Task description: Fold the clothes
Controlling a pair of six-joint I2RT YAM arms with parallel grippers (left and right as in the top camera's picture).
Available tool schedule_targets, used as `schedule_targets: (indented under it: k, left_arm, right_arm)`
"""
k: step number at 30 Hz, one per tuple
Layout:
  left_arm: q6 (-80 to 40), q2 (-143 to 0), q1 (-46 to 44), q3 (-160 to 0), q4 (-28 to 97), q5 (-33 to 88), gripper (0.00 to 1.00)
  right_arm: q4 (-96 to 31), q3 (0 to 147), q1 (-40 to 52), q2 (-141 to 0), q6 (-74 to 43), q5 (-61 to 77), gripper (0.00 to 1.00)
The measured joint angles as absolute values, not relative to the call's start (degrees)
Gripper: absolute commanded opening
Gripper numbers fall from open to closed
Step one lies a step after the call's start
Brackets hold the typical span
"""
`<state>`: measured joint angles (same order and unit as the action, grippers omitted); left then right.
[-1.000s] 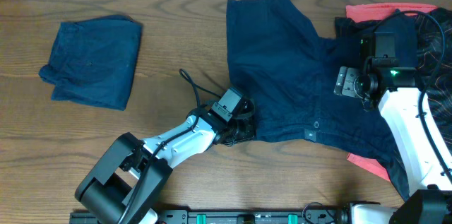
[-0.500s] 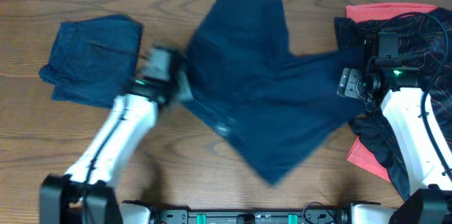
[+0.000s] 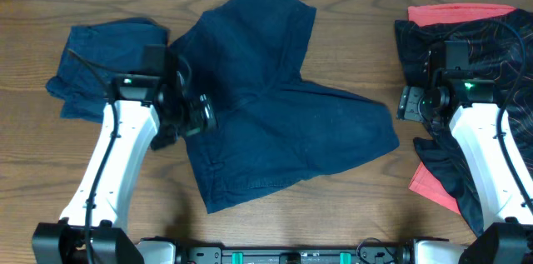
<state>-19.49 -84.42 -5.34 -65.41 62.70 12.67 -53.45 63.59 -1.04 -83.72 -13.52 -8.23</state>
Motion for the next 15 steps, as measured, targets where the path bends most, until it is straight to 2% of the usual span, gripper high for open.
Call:
schedule_targets:
  k: [9, 15]
  left_arm:
    - [-23.0, -84.4, -7.0, -51.4, 63.6, 20.8, 0.98]
    - [-26.0, -84.6, -7.0, -43.1, 57.9, 23.7, 1.0]
  right_arm:
    - [-56.4, 63.6, -1.0, -83.7, -12.4, -2.6, 0.77]
    - [-57.9, 63.6, -1.0, -83.7, -12.3, -0.4, 0.77]
